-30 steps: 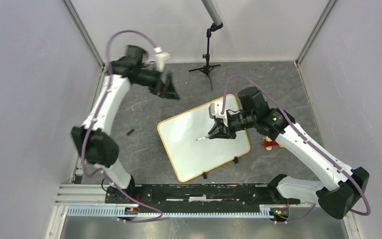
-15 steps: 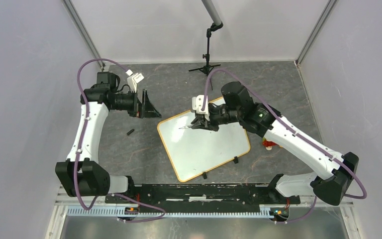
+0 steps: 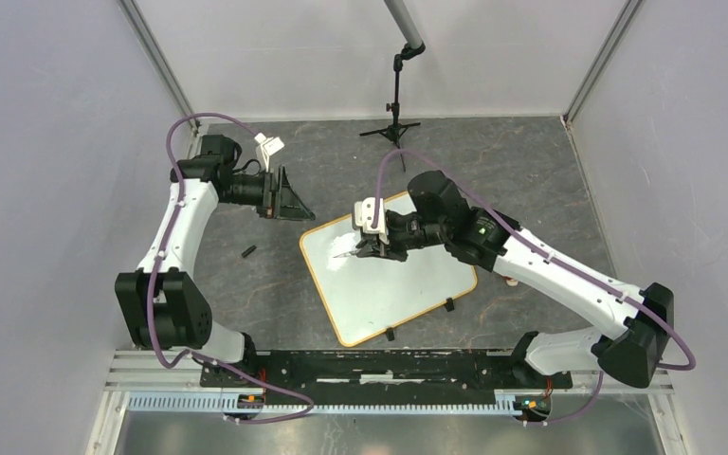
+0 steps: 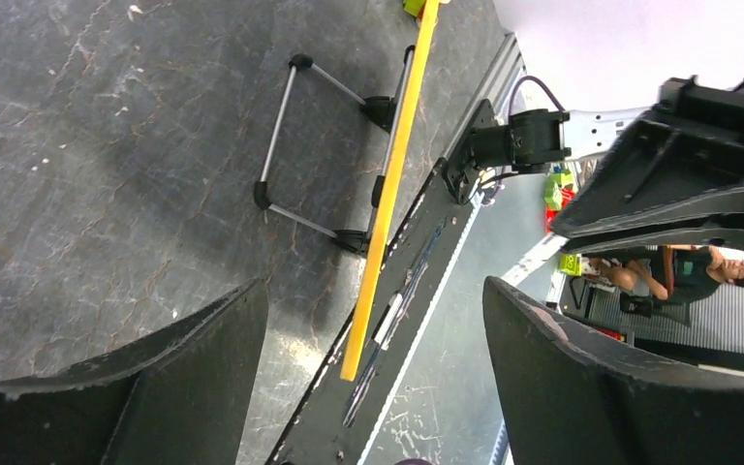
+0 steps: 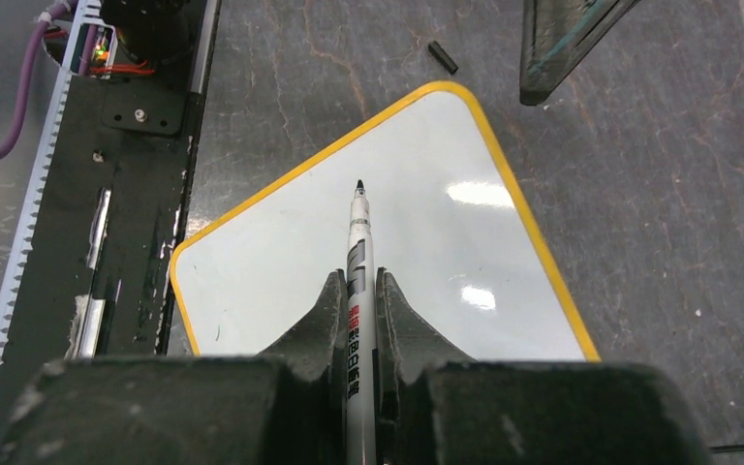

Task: Write a sentence on the whiteboard
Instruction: Hold the whiteboard at the center of the board.

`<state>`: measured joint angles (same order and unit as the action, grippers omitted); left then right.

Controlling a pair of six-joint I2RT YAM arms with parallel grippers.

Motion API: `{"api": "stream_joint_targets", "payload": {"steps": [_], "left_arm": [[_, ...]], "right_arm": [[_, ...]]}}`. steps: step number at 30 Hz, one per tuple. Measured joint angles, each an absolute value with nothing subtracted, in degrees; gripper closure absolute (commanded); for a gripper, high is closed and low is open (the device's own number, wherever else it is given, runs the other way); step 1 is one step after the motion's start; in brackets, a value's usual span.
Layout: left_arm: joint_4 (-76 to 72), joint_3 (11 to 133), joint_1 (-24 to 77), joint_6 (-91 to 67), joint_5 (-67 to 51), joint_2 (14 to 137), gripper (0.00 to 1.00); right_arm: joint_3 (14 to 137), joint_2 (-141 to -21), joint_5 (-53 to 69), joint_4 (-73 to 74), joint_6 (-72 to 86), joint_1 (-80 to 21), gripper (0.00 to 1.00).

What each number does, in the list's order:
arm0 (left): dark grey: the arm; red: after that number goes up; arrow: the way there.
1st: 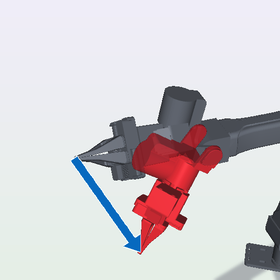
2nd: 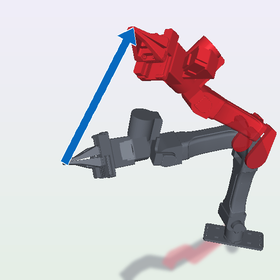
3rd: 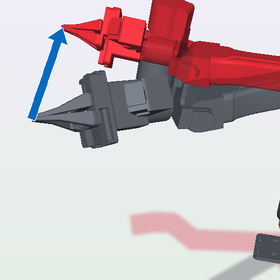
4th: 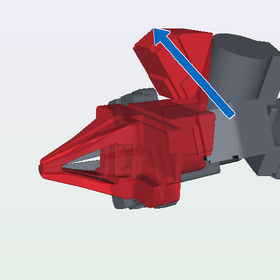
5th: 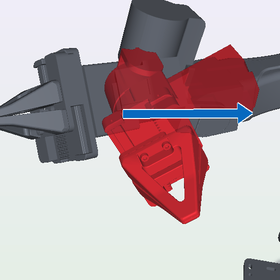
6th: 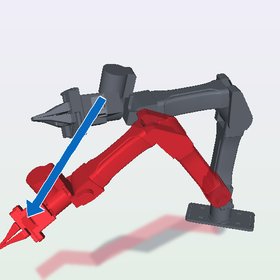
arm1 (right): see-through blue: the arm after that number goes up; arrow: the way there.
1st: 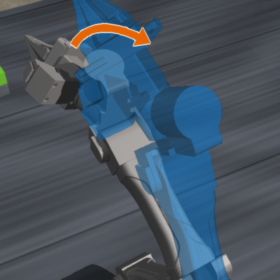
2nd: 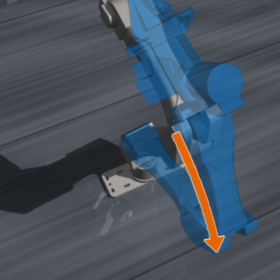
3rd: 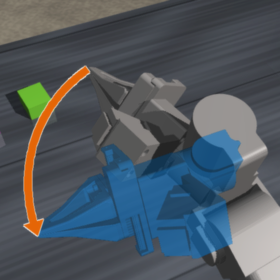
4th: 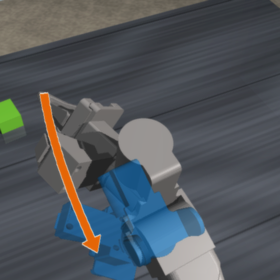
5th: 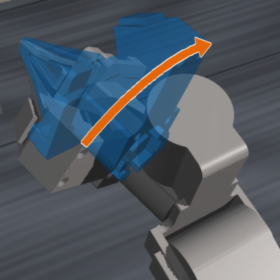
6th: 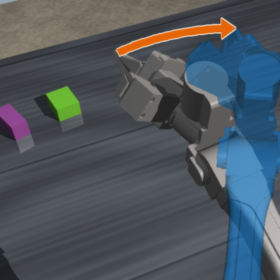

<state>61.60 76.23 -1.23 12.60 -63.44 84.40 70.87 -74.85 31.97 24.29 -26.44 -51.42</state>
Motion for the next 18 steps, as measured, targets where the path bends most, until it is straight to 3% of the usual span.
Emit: {"api": "stream_joint_targets", "payload": {"steps": [13, 18], "left_arm": [[61.4, 76.2, 3.5, 13.1, -64.4, 85.2, 0.28], [60.9, 76.2, 5.1, 13.1, -62.2, 86.4, 0.39]], "right_arm": [[66.6, -74.2, 27.5, 20.4, -26.2, -53.4, 1.0], [66.8, -74.4, 26.0, 18.5, -24.6, -55.0, 1.0]]}}
